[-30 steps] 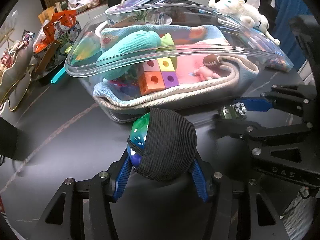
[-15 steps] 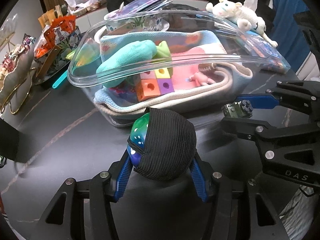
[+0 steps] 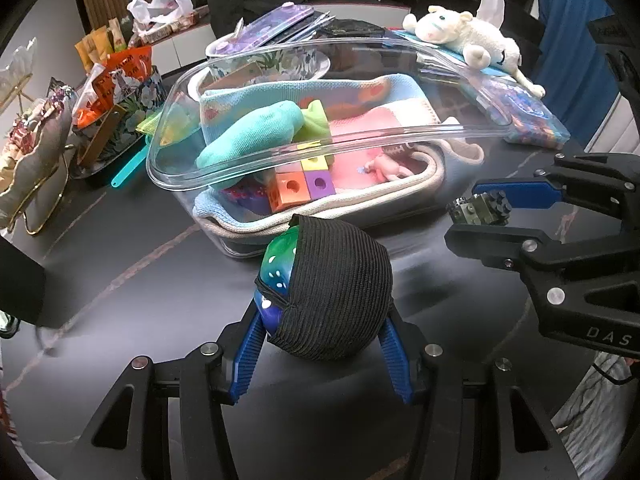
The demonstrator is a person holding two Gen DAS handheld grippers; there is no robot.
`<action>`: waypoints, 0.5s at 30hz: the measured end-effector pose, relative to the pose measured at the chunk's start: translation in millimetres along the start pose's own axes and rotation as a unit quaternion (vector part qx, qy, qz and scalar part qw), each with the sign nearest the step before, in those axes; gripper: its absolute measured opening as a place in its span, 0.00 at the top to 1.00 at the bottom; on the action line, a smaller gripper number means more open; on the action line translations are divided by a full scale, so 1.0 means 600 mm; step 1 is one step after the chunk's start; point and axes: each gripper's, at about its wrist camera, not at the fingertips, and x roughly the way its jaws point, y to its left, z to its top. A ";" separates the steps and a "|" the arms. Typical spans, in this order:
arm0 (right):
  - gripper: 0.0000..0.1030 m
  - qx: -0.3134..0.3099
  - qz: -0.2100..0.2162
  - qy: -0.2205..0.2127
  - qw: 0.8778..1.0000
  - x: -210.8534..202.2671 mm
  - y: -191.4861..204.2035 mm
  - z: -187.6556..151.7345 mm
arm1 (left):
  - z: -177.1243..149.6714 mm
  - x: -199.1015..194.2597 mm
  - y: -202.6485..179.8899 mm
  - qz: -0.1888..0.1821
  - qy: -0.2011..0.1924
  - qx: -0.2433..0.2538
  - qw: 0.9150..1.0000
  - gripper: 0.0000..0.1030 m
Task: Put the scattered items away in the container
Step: 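Lift the black ball with the left tool while the right tool carries the tank over the container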
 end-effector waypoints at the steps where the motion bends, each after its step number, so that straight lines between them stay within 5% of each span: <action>1: 0.64 0.000 0.000 -0.001 1.000 0.000 0.000 0.001 | -0.001 -0.005 0.000 0.000 -0.001 -0.001 1.000 0.51; 15: 0.64 -0.002 -0.004 -0.022 1.000 -0.037 0.004 -0.001 | -0.003 -0.046 -0.008 0.006 -0.020 0.001 1.000 0.51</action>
